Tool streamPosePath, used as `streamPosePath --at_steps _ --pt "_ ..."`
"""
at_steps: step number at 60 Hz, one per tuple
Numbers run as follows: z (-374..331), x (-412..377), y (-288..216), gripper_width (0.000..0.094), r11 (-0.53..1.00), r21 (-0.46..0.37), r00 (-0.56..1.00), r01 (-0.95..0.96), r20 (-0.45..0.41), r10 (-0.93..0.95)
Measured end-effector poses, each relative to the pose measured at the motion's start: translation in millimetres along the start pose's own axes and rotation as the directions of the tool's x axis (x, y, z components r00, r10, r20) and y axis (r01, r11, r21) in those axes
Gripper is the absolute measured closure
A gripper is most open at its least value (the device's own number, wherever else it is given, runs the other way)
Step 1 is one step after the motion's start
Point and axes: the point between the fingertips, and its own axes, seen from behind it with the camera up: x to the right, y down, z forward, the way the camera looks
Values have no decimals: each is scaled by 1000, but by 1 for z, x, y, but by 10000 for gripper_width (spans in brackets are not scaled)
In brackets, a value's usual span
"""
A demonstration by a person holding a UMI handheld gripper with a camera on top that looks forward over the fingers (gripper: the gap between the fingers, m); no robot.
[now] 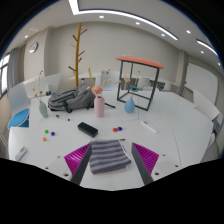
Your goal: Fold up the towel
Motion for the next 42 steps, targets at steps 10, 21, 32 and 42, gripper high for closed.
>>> streamPosePath --at_steps 10,21,32,42 --pt "-121 -27 -16 80 1000 5 1000 -14 3 14" --pt "-204 -49 -8 83 999 36 999 -16 -32 17" --pt "-247 -65 16 81 1000 25 998 2 -61 -1" --pt "-279 -72 36 82 998 35 995 56 -87 -53"
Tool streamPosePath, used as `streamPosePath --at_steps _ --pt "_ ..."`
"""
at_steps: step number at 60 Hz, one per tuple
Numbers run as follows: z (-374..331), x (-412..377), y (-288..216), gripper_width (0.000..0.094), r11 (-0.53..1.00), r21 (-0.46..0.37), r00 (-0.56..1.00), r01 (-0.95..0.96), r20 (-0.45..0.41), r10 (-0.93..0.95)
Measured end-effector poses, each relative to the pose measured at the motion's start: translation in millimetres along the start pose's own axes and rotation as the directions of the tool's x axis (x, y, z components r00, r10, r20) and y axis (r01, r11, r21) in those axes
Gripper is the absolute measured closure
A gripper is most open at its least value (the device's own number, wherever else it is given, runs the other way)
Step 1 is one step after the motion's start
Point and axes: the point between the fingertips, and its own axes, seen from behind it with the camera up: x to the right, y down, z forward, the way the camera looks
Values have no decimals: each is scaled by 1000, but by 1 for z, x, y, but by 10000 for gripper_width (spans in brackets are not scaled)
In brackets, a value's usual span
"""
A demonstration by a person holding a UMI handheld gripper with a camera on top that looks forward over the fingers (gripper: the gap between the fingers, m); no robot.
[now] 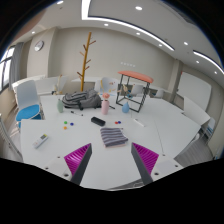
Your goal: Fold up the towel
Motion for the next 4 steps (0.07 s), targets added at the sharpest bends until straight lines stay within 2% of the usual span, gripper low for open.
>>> streamPosePath --at_steps 4 --pt "-9 -4 4 84 1000 -3 1000 -11 4 11"
